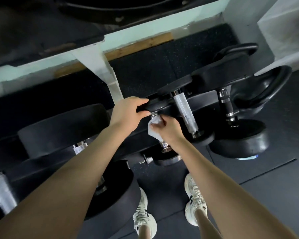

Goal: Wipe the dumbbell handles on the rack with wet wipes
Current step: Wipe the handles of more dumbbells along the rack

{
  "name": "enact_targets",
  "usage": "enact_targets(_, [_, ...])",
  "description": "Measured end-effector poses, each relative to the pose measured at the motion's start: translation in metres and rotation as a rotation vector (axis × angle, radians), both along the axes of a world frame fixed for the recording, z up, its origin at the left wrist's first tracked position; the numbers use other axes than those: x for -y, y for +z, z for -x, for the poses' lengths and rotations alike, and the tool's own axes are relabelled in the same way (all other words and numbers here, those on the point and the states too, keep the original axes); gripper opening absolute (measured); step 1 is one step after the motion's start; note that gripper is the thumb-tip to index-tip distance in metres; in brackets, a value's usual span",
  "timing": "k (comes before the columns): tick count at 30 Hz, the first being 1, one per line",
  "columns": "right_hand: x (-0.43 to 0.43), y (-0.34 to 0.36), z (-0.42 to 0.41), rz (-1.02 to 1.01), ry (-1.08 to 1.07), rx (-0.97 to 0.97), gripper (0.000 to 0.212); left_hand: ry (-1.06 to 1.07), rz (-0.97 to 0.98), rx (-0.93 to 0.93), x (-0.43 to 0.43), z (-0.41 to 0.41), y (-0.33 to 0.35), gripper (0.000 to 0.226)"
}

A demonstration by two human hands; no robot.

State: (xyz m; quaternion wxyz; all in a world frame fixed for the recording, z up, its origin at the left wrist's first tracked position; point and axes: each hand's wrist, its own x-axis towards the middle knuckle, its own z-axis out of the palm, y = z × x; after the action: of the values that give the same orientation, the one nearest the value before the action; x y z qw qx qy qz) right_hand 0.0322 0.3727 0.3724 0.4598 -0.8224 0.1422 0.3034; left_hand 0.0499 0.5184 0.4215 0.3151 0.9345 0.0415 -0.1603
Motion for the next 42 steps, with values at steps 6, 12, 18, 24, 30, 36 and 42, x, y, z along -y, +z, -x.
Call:
enact_targets(6, [0.01,-0.008,-0.01,-0.274,0.005,-0.212,0.026,0.007,0.026,0.002,-0.001,0.002,-0.003,0.045])
enact_targets(12, [-0.012,-0.01,0.013,-0.046,-0.126,0.043,0.02,-0.003,0.022,0.025,-0.003,0.001,-0.004,0.045])
enact_targets(18, [-0.002,-0.002,0.023,0.189,0.098,0.093,0.044,0.011,0.037,0.008,-0.005,-0.001,0.0,0.045])
enact_targets(24, [0.004,0.018,0.034,0.524,0.291,0.089,0.031,0.143,0.014,0.041,0.006,0.011,0.01,0.035])
enact_targets(30, [0.003,0.036,0.046,0.473,0.035,0.248,0.017,0.477,0.062,0.038,0.023,0.064,0.019,0.017])
enact_targets(36, [0.031,0.067,0.048,0.36,-0.215,0.358,0.007,0.671,0.291,-0.195,0.042,0.087,0.012,0.016])
enact_targets(42, [0.018,0.058,0.041,0.114,-0.122,0.074,0.023,0.844,0.393,-0.171,0.043,0.089,0.01,0.013])
